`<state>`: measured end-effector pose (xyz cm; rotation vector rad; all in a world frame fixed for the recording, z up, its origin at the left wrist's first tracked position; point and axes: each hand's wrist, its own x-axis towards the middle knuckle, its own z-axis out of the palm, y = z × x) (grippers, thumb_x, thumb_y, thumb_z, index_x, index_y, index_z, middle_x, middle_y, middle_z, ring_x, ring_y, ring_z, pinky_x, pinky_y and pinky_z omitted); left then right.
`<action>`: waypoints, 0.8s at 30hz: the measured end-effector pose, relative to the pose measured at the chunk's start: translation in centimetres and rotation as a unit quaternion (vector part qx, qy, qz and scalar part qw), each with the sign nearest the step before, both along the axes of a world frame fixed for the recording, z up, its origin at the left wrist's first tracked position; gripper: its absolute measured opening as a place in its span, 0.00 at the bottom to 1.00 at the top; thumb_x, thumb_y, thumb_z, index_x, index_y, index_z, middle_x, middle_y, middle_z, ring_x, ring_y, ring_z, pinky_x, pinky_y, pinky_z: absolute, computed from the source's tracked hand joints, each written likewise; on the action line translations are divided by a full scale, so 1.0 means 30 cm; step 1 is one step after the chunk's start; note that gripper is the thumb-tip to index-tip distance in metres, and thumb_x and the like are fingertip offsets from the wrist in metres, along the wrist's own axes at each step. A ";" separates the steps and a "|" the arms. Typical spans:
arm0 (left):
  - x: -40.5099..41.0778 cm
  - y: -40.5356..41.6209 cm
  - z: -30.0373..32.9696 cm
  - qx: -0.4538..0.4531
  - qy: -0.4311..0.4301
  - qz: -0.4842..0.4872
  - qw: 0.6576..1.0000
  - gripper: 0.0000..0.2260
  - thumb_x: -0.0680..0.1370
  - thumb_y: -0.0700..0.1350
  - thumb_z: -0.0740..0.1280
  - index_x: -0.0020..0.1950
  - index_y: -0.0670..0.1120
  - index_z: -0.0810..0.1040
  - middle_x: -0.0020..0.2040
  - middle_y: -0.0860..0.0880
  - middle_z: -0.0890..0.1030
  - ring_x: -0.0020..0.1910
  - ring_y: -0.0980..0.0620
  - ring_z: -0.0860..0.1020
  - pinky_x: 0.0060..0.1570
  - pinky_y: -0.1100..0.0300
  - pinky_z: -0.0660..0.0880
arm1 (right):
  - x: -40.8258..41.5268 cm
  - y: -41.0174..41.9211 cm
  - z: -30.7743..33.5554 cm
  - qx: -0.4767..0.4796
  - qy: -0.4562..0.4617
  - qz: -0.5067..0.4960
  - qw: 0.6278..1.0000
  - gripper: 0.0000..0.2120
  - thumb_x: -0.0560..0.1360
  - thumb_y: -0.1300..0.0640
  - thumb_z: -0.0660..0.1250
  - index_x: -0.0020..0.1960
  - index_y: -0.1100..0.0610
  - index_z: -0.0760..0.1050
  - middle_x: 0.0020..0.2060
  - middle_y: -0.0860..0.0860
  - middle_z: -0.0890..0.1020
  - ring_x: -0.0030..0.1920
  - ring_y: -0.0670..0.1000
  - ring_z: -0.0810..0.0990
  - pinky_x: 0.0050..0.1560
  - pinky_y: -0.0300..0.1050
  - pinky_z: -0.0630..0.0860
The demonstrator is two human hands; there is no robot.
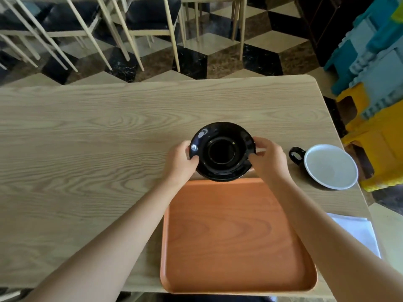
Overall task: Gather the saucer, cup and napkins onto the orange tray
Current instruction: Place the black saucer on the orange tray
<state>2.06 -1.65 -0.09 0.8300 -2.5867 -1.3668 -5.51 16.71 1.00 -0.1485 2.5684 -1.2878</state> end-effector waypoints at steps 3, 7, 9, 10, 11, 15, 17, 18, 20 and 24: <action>0.102 -0.024 0.053 0.078 0.000 0.017 0.997 0.15 0.74 0.34 0.62 0.59 0.45 0.77 0.48 0.52 0.80 0.41 0.50 0.81 0.42 0.54 0.81 | 0.069 0.011 0.027 -0.070 -0.029 -0.019 0.997 0.17 0.67 0.65 0.64 0.49 0.45 0.76 0.44 0.43 0.82 0.41 0.49 0.81 0.48 0.50 0.78; 0.265 -0.041 0.058 0.160 -0.007 0.037 0.986 0.19 0.76 0.35 0.62 0.64 0.51 0.74 0.46 0.48 0.80 0.36 0.55 0.81 0.42 0.54 0.81 | 0.191 0.028 0.043 -0.109 -0.069 -0.005 0.992 0.19 0.67 0.67 0.64 0.51 0.47 0.77 0.42 0.43 0.81 0.41 0.48 0.82 0.44 0.51 0.80; 0.339 -0.040 0.037 0.164 -0.022 0.039 0.985 0.18 0.77 0.35 0.61 0.65 0.50 0.73 0.42 0.51 0.79 0.32 0.59 0.80 0.41 0.57 0.81 | 0.247 0.030 0.037 -0.120 -0.089 0.008 0.989 0.20 0.67 0.67 0.65 0.52 0.47 0.78 0.42 0.45 0.82 0.38 0.47 0.83 0.42 0.50 0.81; 0.373 -0.036 0.025 0.167 -0.028 0.040 0.985 0.18 0.77 0.35 0.61 0.65 0.48 0.72 0.42 0.52 0.79 0.32 0.60 0.80 0.40 0.59 0.81 | 0.272 0.030 0.028 -0.122 -0.092 0.019 0.988 0.21 0.66 0.68 0.65 0.51 0.45 0.78 0.42 0.46 0.82 0.36 0.47 0.83 0.40 0.49 0.81; 0.401 -0.030 0.011 0.170 -0.034 0.040 0.984 0.18 0.78 0.35 0.61 0.66 0.47 0.72 0.43 0.53 0.79 0.33 0.60 0.80 0.39 0.61 0.80 | 0.295 0.029 0.018 -0.120 -0.097 0.031 0.988 0.22 0.66 0.69 0.64 0.51 0.44 0.77 0.42 0.47 0.82 0.36 0.46 0.82 0.38 0.46 0.81; 0.468 -0.022 -0.025 0.153 -0.063 0.048 0.985 0.19 0.77 0.33 0.60 0.67 0.46 0.71 0.46 0.51 0.78 0.35 0.59 0.82 0.37 0.64 0.80 | 0.359 0.028 -0.017 -0.126 -0.127 0.045 0.983 0.25 0.67 0.72 0.62 0.51 0.45 0.77 0.42 0.51 0.80 0.31 0.42 0.81 0.30 0.34 0.77; 0.477 -0.025 -0.035 0.136 -0.071 0.050 0.987 0.20 0.76 0.33 0.61 0.67 0.46 0.71 0.45 0.49 0.79 0.33 0.54 0.82 0.36 0.62 0.81 | 0.374 0.030 -0.036 -0.129 -0.142 0.041 0.981 0.26 0.68 0.72 0.61 0.49 0.41 0.76 0.42 0.51 0.80 0.33 0.47 0.83 0.33 0.43 0.81; 0.479 -0.027 -0.038 0.123 -0.076 0.047 0.988 0.20 0.76 0.34 0.62 0.67 0.46 0.72 0.44 0.48 0.79 0.32 0.52 0.82 0.36 0.61 0.81 | 0.379 0.031 -0.044 -0.127 -0.150 0.037 0.980 0.26 0.68 0.72 0.60 0.50 0.41 0.77 0.43 0.51 0.80 0.34 0.49 0.83 0.35 0.47 0.82; 0.479 -0.031 -0.043 0.103 -0.086 0.042 0.990 0.20 0.76 0.35 0.63 0.67 0.47 0.72 0.44 0.49 0.79 0.32 0.50 0.82 0.37 0.60 0.81 | 0.389 0.029 -0.053 -0.123 -0.162 0.030 0.979 0.27 0.68 0.72 0.59 0.51 0.42 0.77 0.43 0.51 0.79 0.36 0.53 0.83 0.38 0.51 0.83; 0.478 -0.043 -0.042 0.093 -0.100 0.035 0.990 0.20 0.75 0.35 0.65 0.66 0.47 0.72 0.43 0.50 0.80 0.32 0.49 0.83 0.38 0.56 0.81 | 0.401 0.017 -0.063 -0.118 -0.154 0.035 0.980 0.31 0.68 0.73 0.58 0.42 0.35 0.75 0.38 0.46 0.79 0.40 0.53 0.82 0.39 0.52 0.83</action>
